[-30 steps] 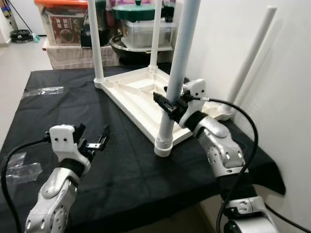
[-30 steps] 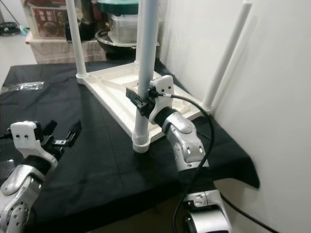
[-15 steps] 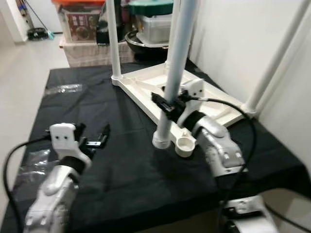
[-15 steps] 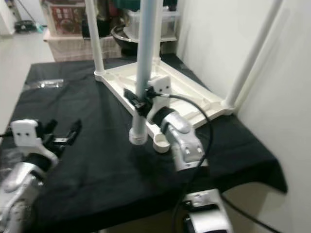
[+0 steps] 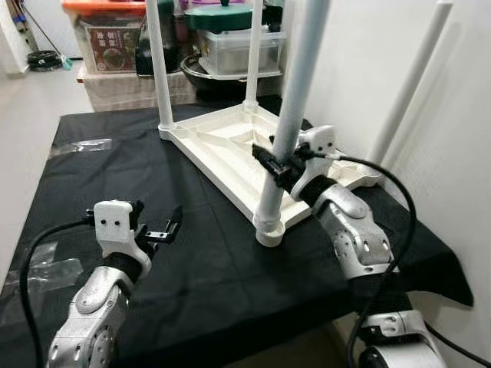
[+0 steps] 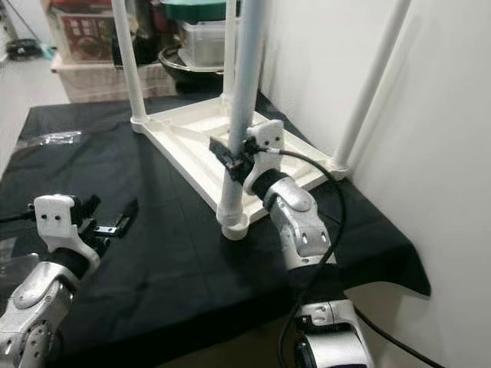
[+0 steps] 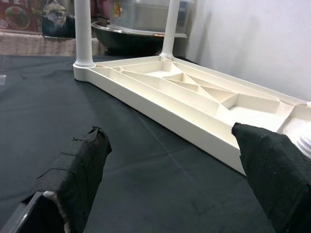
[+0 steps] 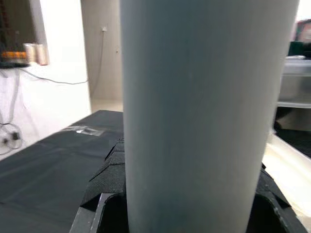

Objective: Building children table

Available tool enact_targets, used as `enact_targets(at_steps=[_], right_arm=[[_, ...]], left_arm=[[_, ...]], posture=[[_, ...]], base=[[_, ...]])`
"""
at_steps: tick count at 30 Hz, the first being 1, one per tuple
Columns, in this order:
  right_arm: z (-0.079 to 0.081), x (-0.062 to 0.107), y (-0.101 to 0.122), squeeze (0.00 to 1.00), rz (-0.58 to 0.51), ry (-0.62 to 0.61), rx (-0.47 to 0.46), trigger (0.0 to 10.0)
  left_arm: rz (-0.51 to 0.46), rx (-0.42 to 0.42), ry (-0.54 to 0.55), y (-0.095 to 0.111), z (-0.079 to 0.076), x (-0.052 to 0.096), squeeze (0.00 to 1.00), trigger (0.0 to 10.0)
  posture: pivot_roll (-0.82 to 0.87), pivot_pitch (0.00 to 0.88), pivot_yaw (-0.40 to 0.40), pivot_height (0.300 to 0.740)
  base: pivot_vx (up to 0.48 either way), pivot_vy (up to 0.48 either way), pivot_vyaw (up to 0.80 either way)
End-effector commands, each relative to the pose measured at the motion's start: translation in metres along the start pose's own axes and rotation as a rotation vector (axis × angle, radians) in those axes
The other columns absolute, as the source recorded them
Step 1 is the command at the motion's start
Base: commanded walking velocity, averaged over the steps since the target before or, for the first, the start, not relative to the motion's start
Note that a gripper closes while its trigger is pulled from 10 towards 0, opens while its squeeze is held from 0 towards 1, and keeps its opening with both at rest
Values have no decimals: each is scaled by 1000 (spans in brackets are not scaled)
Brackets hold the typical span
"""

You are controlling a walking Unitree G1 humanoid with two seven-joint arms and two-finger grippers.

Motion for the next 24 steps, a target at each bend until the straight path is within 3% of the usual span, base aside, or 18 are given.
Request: enact_targets(at_steps=[1,5,13,24], right_arm=[[-5,0,2,0,-9,-17,20,10000],[-10,4,-5,0,16,-34,52,10000],[3,3,-23,0,50,-3,60,10000],[7,-8,-18,0,21,-14,143,10000]], left_arm=[[17,-14,-1,-5,0,2,0,10000],[21,-18,-1,-6,-1,2,0,10000],[19,-23,2,-6,-1,2,0,10000],[14,-22,5,-6,-2,2,0,10000]], posture=[[56,0,-62,740],[54,0,-63,740],[63,0,-69,740],[64,0,-70,740]], base=[[0,0,0],[0,0,0],[0,0,0],[0,0,0]])
Point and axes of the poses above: a point about 5 cm out from each wrist's last joint towards the gripper, its own x axis pointing back from the gripper into the wrist, its own y axis along the axis of the wrist's last joint, z = x × y, the point moved 4 cm from there along -x, pointing out of the wrist towards the gripper, and after that the axes turned 2 degrees about x, right-handed, at the moved point
